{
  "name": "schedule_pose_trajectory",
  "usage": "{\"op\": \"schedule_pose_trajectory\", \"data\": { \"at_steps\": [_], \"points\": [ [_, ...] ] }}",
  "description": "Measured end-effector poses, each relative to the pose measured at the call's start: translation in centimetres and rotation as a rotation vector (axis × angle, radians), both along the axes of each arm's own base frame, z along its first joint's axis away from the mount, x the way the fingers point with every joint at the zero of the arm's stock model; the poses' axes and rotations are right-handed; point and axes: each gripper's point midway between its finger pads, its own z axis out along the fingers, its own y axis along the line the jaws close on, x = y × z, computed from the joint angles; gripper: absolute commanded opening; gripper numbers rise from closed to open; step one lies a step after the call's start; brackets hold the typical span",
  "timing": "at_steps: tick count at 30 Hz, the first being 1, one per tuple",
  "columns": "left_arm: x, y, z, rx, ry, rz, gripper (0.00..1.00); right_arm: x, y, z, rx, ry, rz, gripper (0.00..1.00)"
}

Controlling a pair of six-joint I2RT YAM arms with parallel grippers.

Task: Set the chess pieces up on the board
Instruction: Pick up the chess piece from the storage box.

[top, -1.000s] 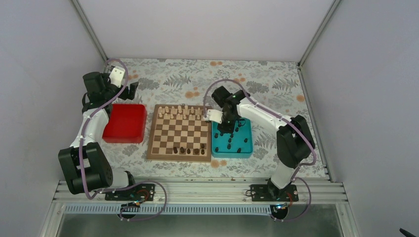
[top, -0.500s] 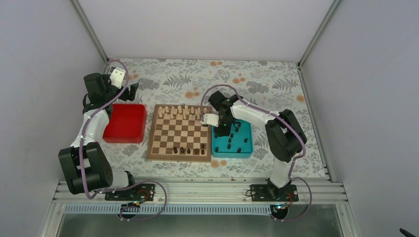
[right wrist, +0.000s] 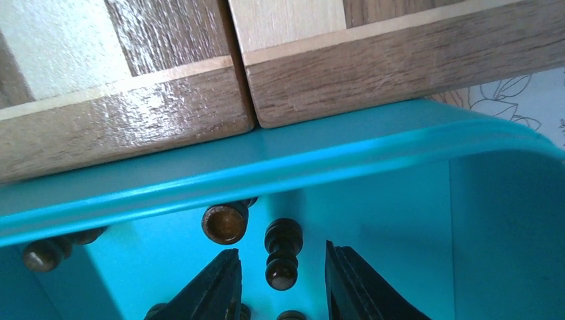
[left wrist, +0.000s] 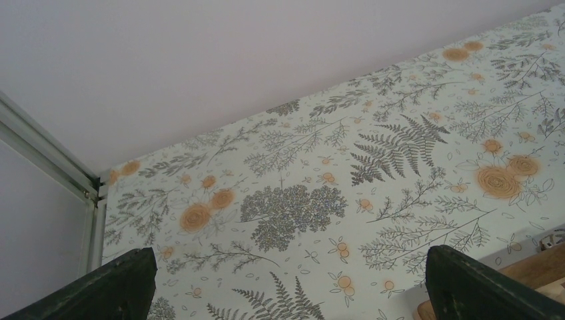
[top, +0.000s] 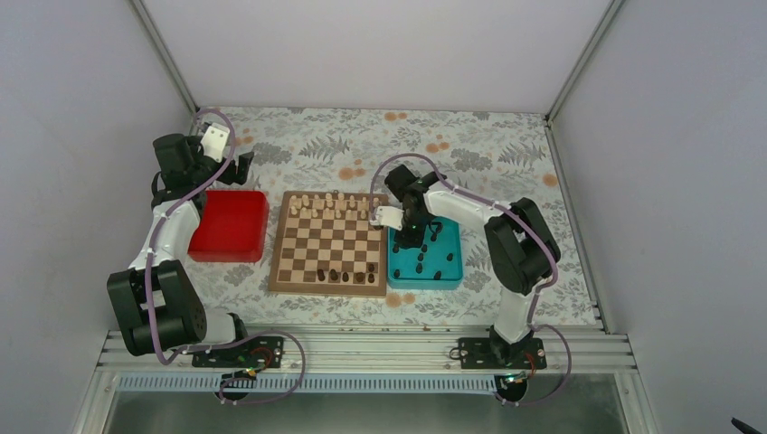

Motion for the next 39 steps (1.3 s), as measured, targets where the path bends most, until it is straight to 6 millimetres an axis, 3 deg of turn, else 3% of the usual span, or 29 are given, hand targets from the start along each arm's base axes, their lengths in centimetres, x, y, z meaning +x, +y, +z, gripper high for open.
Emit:
{"op": "schedule_pose_trajectory", "data": {
  "at_steps": [5, 10, 20, 26, 30, 33, 39],
  "points": [
    [0.0, 0.0, 0.0, 0.000, 0.000, 0.000, 1.00, 0.0, -0.3, -0.7, -0.013, 0.016, 0.001, 0.33],
    [0.0, 0.0, -0.1, -0.001, 0.002, 0.000, 1.00, -0.1, -0.3, -1.3, -0.021, 0.027, 0.005, 0.24],
    [0.0, 0.0, -0.1, -0.001, 0.002, 0.000, 1.00, 0.0, -0.5, -1.3, -0.027, 0.022, 0.003, 0.09],
    [0.0, 0.0, -0.1, -0.001, 0.002, 0.000, 1.00, -0.2, -1.1, -0.9, -0.054, 0.025, 0.000, 0.06],
    [0.0, 0.0, -0.1, -0.001, 0.003, -0.001, 1.00, 0.2, -1.0, 0.9, -0.058, 0.002, 0.001, 0.06],
    [0.0, 0.0, -0.1, -0.001, 0.002, -0.001, 1.00, 1.1, 0.2, 3.5, -0.034, -0.047, 0.013, 0.06],
    [0.0, 0.0, -0.1, -0.001, 0.003, -0.001, 1.00, 1.4, 4.2, 7.9, 0.026, -0.133, 0.090, 0.06]
  ]
}}
